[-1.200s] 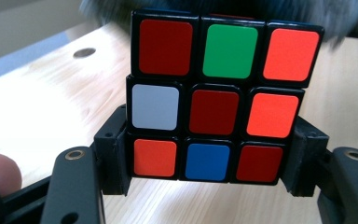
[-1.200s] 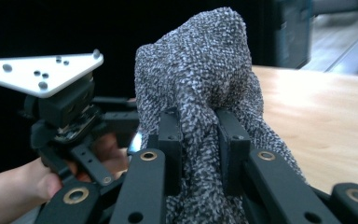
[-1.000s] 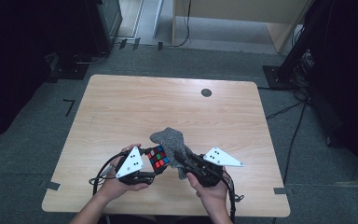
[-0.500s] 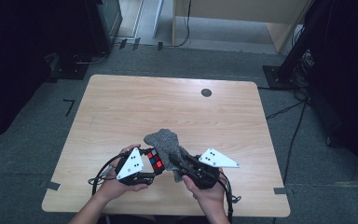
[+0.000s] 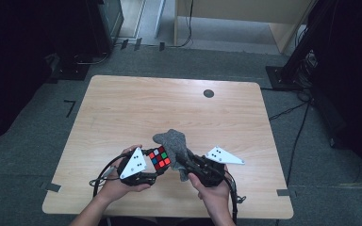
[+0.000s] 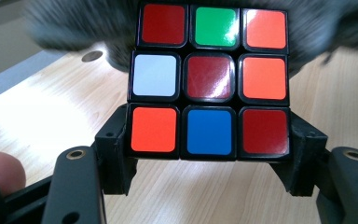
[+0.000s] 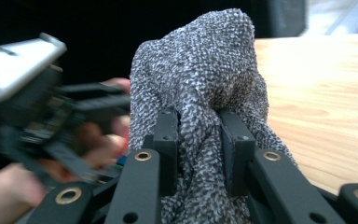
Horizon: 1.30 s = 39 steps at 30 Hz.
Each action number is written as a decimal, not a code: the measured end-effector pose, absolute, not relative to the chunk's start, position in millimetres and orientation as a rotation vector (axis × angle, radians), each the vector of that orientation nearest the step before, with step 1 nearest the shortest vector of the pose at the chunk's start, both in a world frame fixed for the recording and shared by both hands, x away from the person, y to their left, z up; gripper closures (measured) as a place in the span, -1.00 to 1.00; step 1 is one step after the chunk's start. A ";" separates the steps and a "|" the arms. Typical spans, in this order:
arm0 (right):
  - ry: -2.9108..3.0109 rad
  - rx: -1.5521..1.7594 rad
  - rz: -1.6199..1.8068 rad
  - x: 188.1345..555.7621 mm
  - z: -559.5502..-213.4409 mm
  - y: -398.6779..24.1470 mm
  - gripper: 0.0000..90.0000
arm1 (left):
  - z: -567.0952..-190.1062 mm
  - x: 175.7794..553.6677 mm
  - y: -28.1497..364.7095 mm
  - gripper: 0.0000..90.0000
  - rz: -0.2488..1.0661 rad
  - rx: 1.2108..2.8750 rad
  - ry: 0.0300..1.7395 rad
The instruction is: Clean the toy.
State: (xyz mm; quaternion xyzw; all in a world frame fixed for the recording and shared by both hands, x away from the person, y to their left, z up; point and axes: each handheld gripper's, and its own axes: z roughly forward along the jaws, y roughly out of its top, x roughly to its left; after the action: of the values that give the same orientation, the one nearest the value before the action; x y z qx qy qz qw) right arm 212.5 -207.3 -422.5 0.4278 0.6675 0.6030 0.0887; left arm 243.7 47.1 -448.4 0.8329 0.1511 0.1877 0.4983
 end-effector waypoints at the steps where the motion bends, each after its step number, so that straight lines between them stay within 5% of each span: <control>1: 1.986 1.273 1.794 212.5 -422.5 -207.3 0.59 | -448.4 243.7 47.1 -0.24 0.454 2.016 0.366; 17: 1.981 1.387 1.739 221.5 -441.4 -212.0 0.58 | -444.2 242.5 52.2 -0.24 0.456 1.973 0.367; 29: 2.004 1.152 1.720 200.8 -417.1 -191.0 0.56 | -452.6 243.9 47.0 -0.24 0.472 2.023 0.372; 35: 2.028 1.088 1.613 197.6 -420.0 -178.4 0.45 | -455.2 244.4 46.2 -0.24 0.500 2.042 0.386; 39: 2.028 1.105 1.566 199.9 -421.7 -177.8 0.11 | -453.1 242.9 45.0 -0.24 0.510 2.029 0.384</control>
State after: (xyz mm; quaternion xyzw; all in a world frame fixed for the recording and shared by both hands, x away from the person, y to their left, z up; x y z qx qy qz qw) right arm 199.9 -177.8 -421.7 0.3900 0.7156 0.5526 0.1744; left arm 242.9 45.0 -453.1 0.8337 0.1576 0.2094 0.4860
